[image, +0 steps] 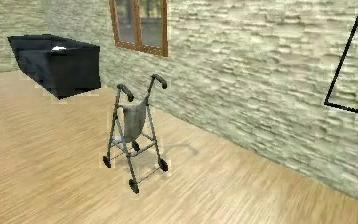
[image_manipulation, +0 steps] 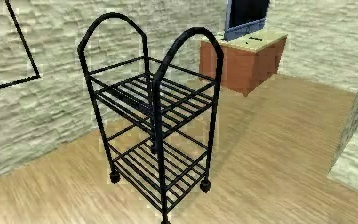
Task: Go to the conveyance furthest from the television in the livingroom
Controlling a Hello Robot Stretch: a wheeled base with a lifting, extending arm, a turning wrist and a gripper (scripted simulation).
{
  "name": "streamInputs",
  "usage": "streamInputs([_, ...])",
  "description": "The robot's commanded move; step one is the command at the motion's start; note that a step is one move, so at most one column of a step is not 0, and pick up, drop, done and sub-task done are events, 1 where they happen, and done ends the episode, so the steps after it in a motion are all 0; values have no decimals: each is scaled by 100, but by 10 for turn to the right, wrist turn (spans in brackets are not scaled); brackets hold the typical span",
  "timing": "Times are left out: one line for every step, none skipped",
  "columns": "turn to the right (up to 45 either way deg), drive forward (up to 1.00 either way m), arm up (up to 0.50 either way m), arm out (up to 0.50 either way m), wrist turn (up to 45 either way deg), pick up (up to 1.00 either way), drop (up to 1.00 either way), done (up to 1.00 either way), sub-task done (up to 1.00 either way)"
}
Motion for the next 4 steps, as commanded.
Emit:
streamInputs([360,0,0,0,0,0,0,0,0])
streamInputs([0,20,0,0,0,0,0,0,0])
streamInputs([-210,0,0,0,0,0,0,0,0])
streamInputs([0,30,0,0,0,0,0,0,0])
